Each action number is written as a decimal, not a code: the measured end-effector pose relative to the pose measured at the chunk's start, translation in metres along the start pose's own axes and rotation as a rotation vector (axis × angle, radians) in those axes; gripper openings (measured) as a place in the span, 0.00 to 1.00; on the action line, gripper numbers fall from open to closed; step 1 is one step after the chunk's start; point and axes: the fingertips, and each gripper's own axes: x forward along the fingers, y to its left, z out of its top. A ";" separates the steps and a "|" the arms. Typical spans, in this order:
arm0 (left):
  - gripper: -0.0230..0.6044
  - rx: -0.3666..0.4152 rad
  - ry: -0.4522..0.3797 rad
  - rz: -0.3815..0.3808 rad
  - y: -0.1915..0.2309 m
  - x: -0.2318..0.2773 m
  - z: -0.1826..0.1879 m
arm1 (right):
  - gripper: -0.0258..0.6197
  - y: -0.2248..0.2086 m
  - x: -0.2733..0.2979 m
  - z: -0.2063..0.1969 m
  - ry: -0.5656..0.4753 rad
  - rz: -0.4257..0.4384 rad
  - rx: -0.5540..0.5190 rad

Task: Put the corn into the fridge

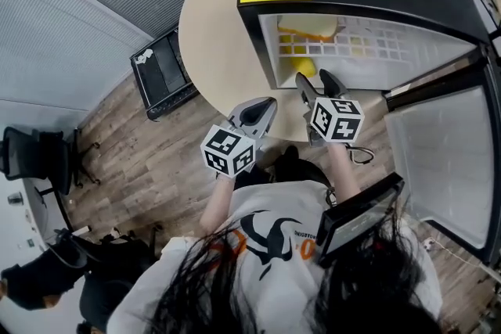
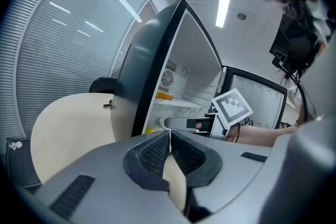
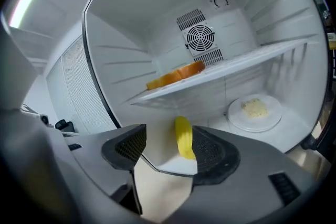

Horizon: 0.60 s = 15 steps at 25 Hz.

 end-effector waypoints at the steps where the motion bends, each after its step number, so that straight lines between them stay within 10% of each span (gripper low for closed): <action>1: 0.06 0.004 0.004 -0.007 -0.001 0.001 0.000 | 0.47 0.000 -0.004 0.001 -0.008 -0.003 0.006; 15: 0.06 0.054 0.033 -0.150 -0.022 -0.016 -0.007 | 0.19 0.039 -0.052 -0.004 -0.099 -0.079 0.051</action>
